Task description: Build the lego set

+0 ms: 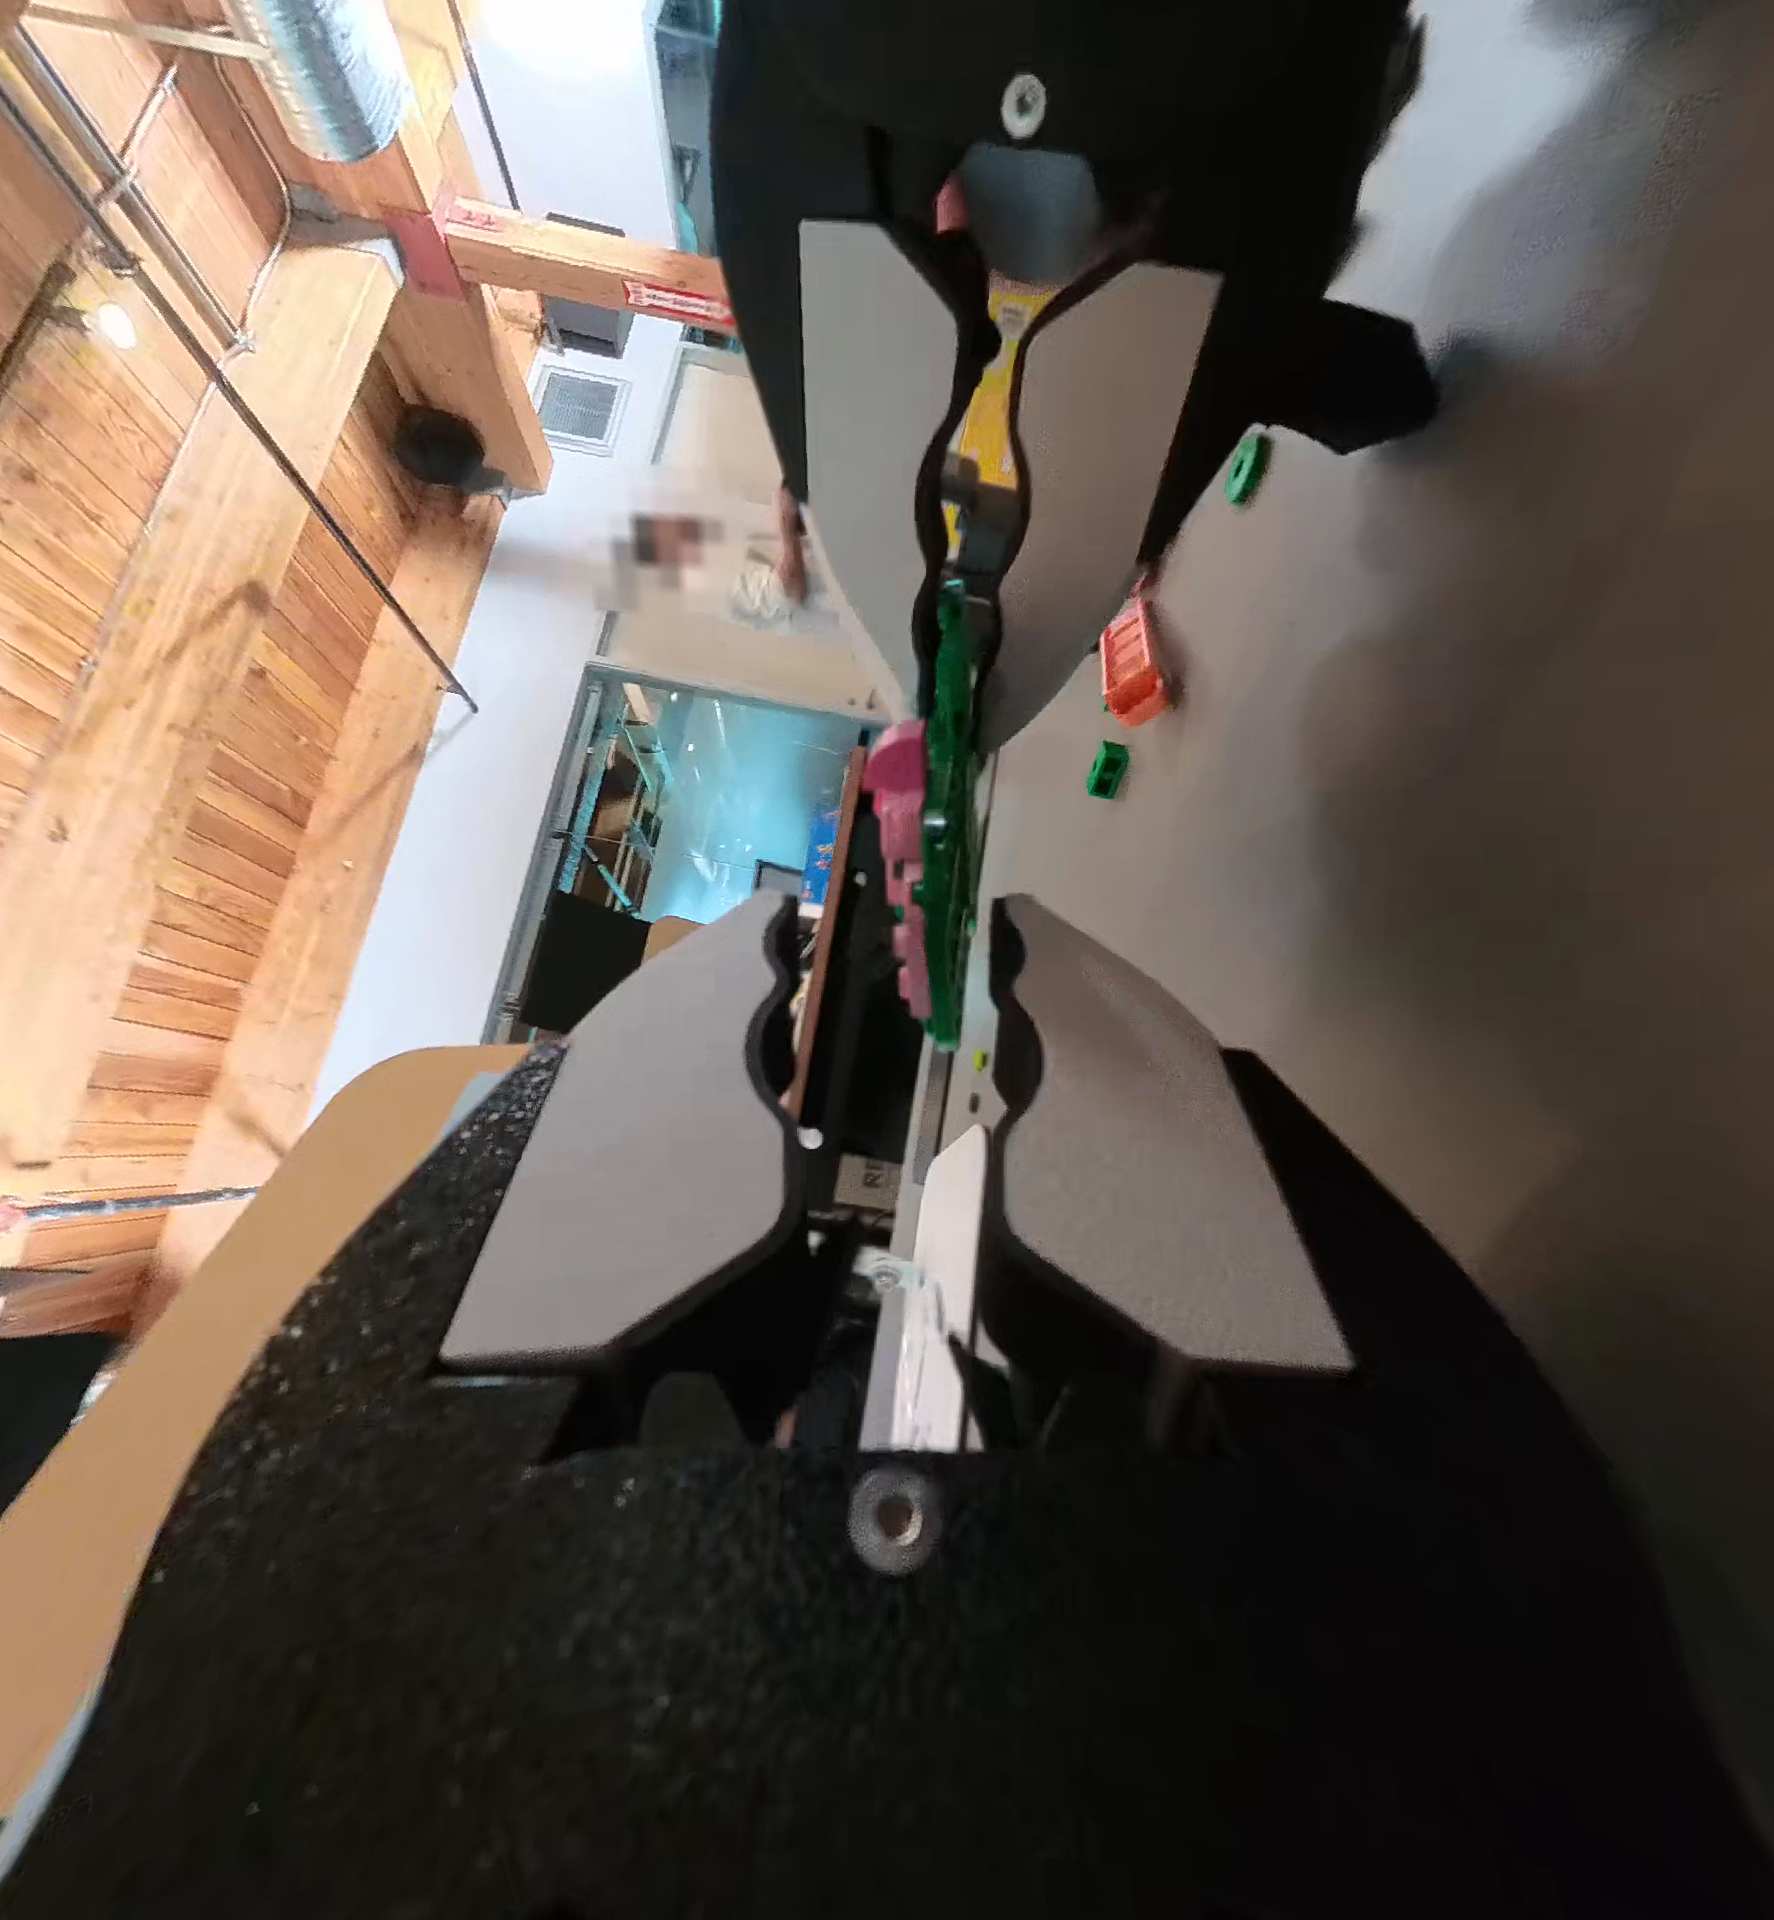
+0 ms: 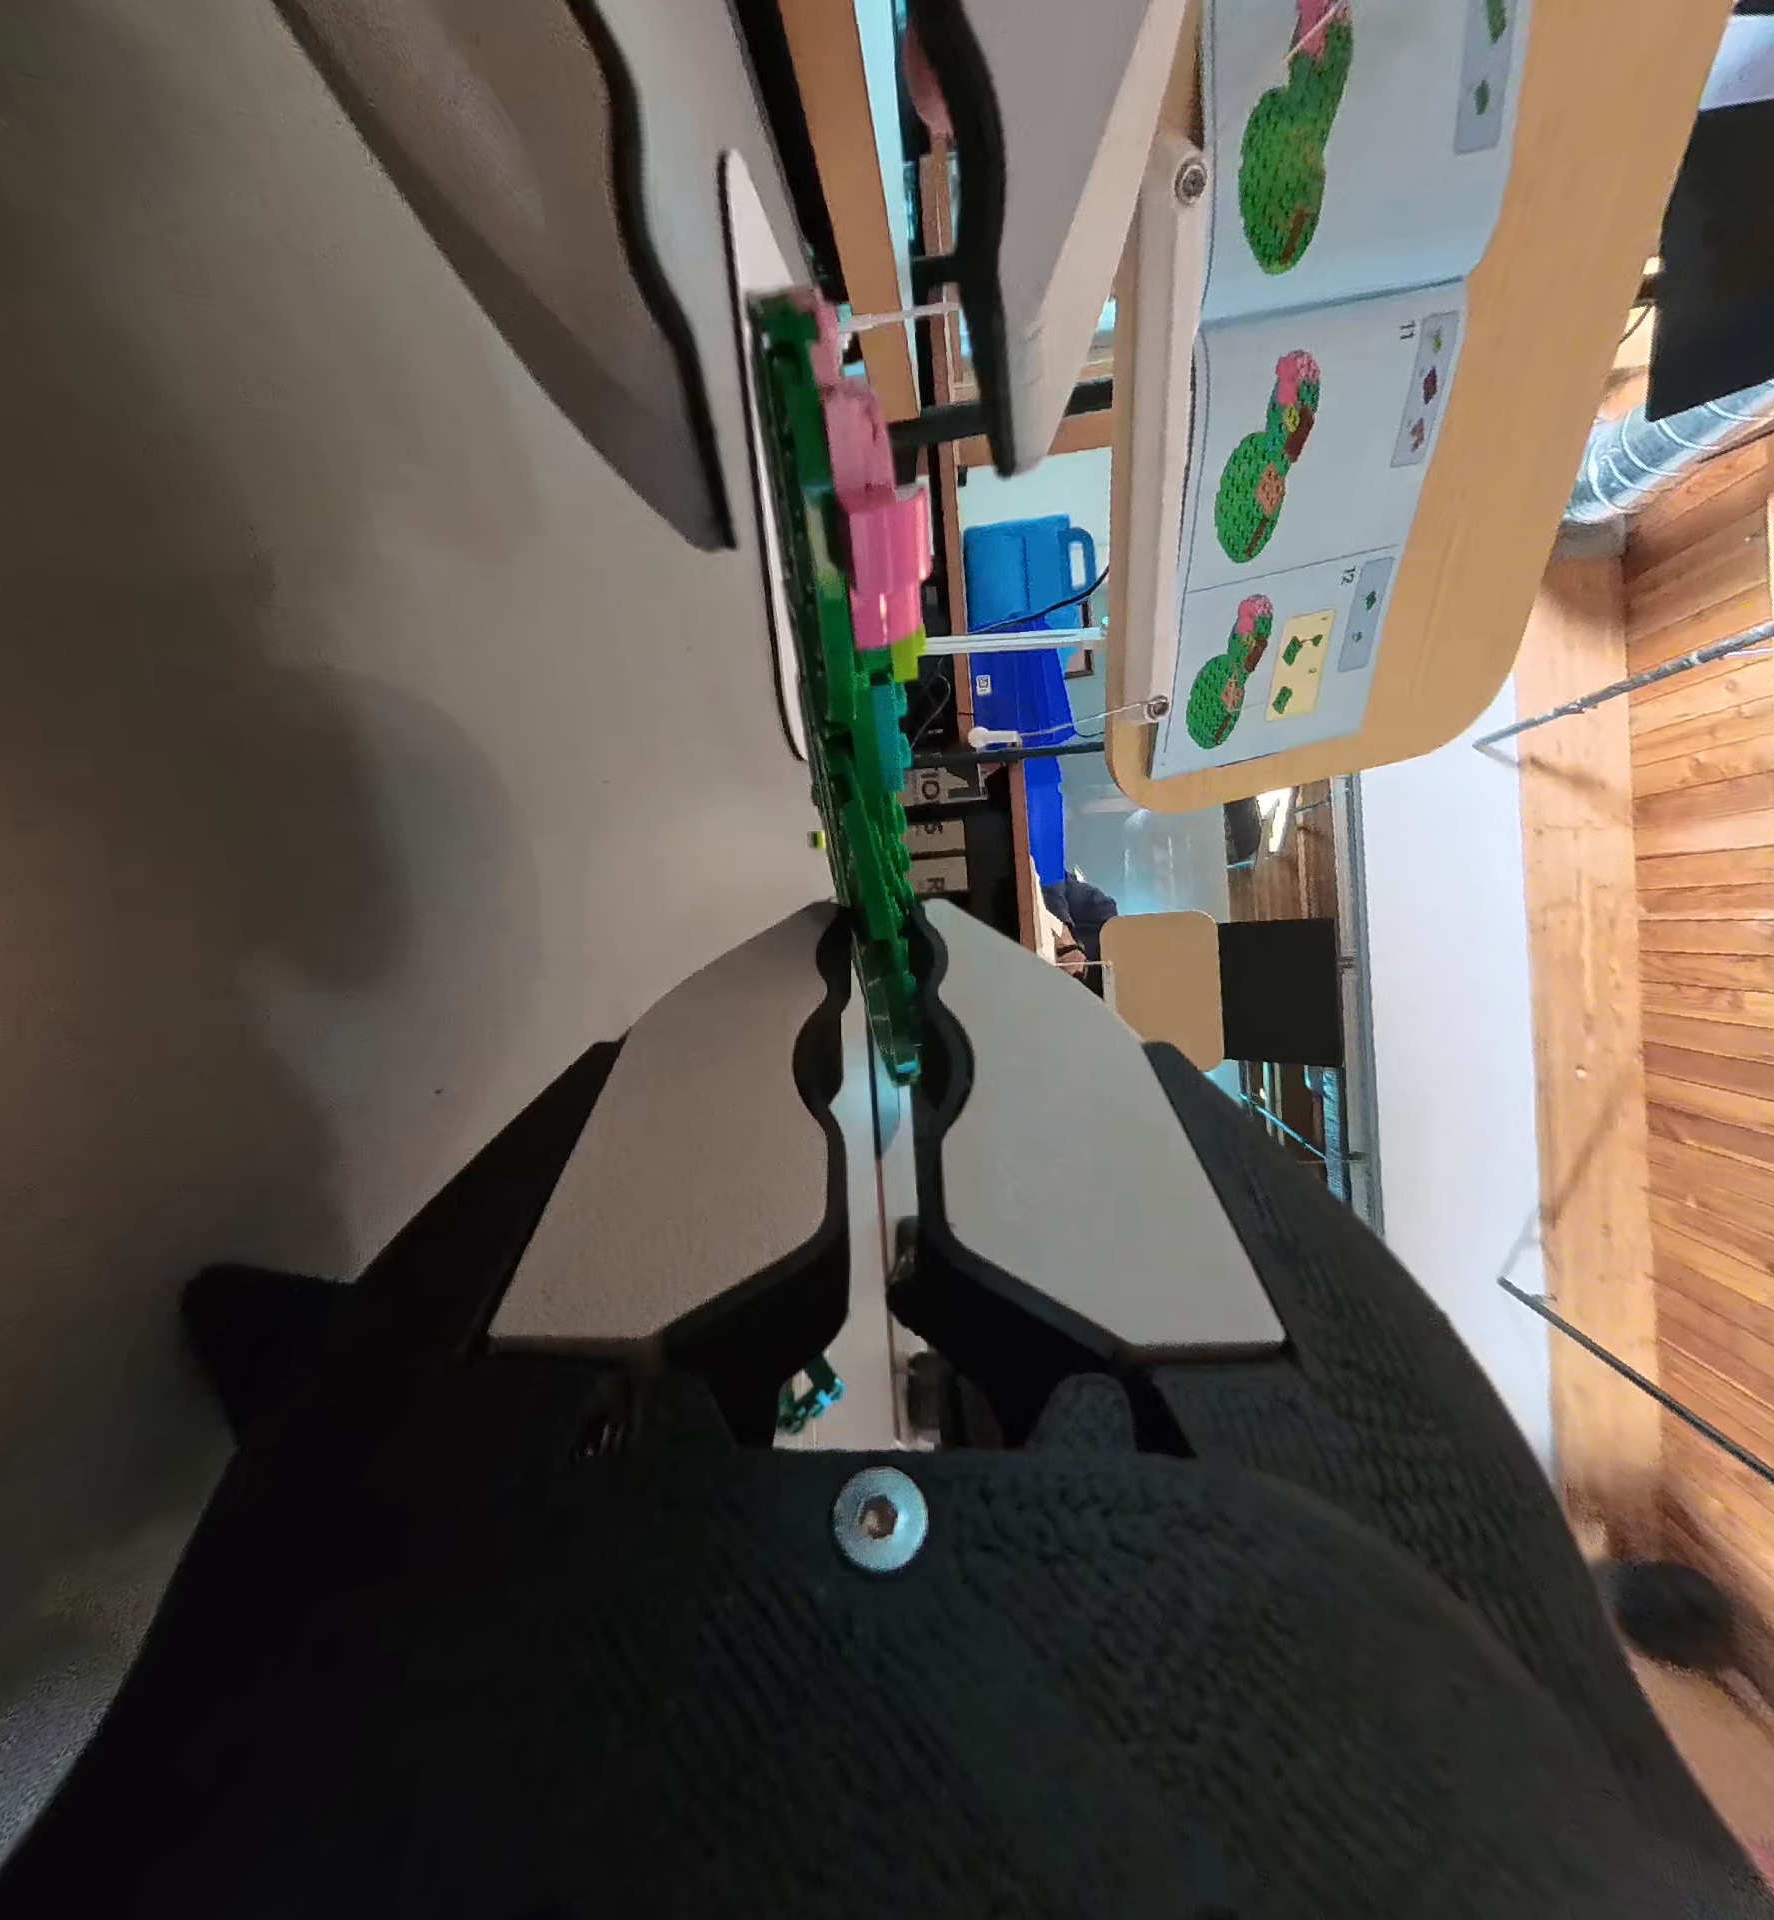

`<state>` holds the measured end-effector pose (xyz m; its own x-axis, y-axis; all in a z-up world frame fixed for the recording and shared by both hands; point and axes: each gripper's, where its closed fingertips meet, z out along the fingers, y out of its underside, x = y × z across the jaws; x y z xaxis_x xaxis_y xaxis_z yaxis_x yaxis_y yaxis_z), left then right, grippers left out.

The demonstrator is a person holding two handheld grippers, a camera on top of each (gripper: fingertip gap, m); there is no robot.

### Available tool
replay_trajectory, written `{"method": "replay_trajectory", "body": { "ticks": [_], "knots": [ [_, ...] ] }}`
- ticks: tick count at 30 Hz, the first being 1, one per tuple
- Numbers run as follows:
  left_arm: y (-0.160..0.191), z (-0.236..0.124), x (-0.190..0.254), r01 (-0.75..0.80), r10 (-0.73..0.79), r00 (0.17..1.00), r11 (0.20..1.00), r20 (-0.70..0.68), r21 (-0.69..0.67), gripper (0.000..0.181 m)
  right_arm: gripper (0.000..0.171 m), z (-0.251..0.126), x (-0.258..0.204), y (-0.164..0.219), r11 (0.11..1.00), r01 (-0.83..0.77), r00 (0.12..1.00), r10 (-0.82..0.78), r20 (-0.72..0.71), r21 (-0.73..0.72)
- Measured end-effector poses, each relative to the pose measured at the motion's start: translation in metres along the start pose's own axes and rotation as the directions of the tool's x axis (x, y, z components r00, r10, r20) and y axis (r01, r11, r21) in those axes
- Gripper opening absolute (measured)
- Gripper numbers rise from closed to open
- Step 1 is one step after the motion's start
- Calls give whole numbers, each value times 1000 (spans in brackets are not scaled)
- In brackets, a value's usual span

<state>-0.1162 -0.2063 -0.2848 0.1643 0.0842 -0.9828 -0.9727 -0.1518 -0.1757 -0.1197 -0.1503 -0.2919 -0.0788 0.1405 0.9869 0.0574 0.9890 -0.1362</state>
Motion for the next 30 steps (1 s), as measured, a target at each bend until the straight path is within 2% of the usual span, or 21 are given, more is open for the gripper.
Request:
{"method": "replay_trajectory", "body": {
  "ticks": [4, 10, 15, 19, 22, 25, 30],
  "knots": [
    [3, 1, -4, -77, 79, 996, 996, 51, -34, 15, 8, 0, 1, -3, 1000, -9, 1000, 9, -7, -6],
    [2, 0, -4, -136, 137, 989, 990, 52, -22, 12, 8, 0, 3, -5, 1000, 0, 1000, 0, -19, -4],
    [5, -2, -5, -163, 165, 985, 986, 57, -30, 9, 14, -5, 7, -11, 997, -10, 1000, 12, -26, 81],
    [12, -1, -7, -120, 123, 991, 992, 49, -48, 9, 22, -12, 5, -12, 991, -47, 999, 47, 8, 123],
    [21, -1, -10, -78, 82, 995, 994, 50, -74, 9, 25, -15, 9, -2, 982, -151, 988, 147, 38, 116],
    [26, -1, -11, -56, 60, 997, 995, 50, -84, 9, 26, -19, 15, 13, 931, -351, 935, 343, 88, 102],
    [26, 0, -7, -50, 52, 998, 996, 30, -77, 10, 28, -26, 29, 43, 711, -702, 704, 686, 181, 35]
  ]
}}
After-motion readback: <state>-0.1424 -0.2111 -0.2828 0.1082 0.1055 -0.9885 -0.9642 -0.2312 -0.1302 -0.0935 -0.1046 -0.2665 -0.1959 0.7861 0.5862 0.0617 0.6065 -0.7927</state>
